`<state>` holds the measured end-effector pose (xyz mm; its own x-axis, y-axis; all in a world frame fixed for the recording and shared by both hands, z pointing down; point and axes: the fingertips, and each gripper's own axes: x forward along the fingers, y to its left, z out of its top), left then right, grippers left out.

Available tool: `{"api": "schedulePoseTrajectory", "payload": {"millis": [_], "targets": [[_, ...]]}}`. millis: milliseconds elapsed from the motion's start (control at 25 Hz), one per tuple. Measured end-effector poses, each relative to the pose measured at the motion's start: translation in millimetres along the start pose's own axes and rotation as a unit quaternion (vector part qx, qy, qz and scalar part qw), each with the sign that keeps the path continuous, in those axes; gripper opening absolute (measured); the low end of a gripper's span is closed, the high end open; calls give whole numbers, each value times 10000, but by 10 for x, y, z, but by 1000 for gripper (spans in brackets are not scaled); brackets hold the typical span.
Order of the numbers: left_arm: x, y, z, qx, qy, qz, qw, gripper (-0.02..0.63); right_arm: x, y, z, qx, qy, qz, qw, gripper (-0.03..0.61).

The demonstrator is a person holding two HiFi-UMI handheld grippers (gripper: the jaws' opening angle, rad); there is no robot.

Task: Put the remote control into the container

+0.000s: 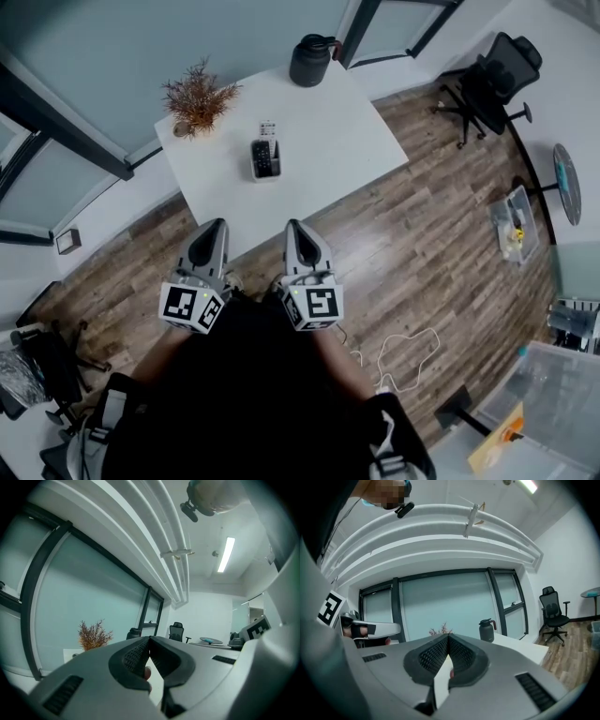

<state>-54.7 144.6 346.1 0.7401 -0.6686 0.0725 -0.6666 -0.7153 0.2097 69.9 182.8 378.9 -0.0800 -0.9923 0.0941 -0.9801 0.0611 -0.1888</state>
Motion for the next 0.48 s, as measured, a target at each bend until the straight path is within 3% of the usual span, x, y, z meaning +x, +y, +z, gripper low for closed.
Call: {"api": "schedulePoseTrajectory", "payload": {"millis": [480], "targets": [[79,-121,8,-32,14,-214,9998,8,-5,-19,-32,0,75,-16,10000,2]]}}
